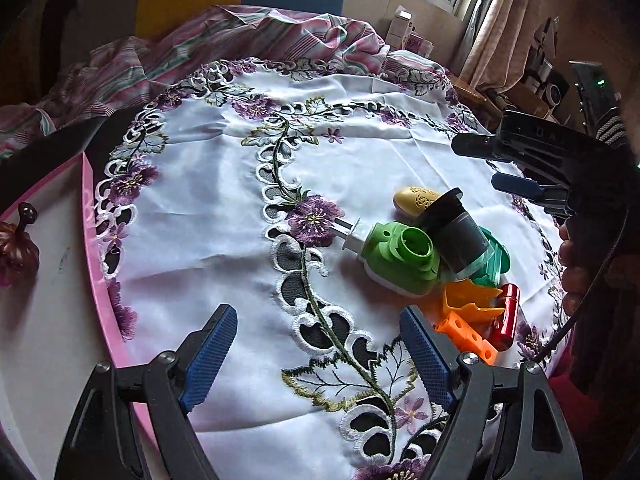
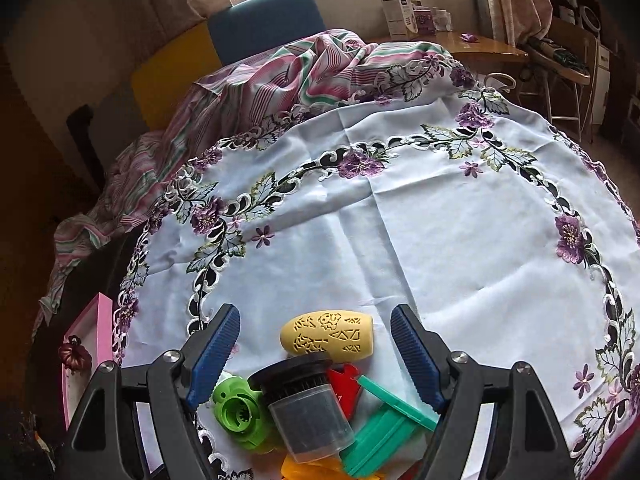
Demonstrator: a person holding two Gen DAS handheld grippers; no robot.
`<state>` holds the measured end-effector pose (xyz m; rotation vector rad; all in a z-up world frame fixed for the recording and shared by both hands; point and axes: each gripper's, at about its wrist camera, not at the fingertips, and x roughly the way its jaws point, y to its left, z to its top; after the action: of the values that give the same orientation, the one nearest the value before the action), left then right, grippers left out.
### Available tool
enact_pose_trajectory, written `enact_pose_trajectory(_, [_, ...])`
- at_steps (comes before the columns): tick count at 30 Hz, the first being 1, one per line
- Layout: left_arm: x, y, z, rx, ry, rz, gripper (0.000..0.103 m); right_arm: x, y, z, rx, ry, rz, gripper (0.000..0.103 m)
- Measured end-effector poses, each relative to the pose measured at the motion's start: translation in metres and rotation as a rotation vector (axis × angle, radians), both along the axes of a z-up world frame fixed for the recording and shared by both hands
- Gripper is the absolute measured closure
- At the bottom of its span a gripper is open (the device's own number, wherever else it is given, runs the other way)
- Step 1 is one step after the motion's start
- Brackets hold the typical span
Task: Organize rigid objects
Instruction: 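Grasp the green plug-in device with the left gripper while the right grasps the black-lidded clear cup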
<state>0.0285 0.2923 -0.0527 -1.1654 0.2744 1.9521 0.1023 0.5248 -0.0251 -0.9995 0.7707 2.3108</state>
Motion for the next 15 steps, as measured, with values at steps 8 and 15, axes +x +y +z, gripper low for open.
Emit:
enact_pose_trajectory(8, [-0.005, 0.020, -0.016, 0.015, -0.155, 0.017, 0.024, 0.004, 0.005, 0.000, -0.025, 0.013, -0.014, 0.024])
enact_pose_trajectory(15, [-0.004, 0.043, -0.017, 0.041, -0.228, 0.033, 0.028, 0.008, 0.011, -0.001, -0.062, 0.027, -0.031, 0.024])
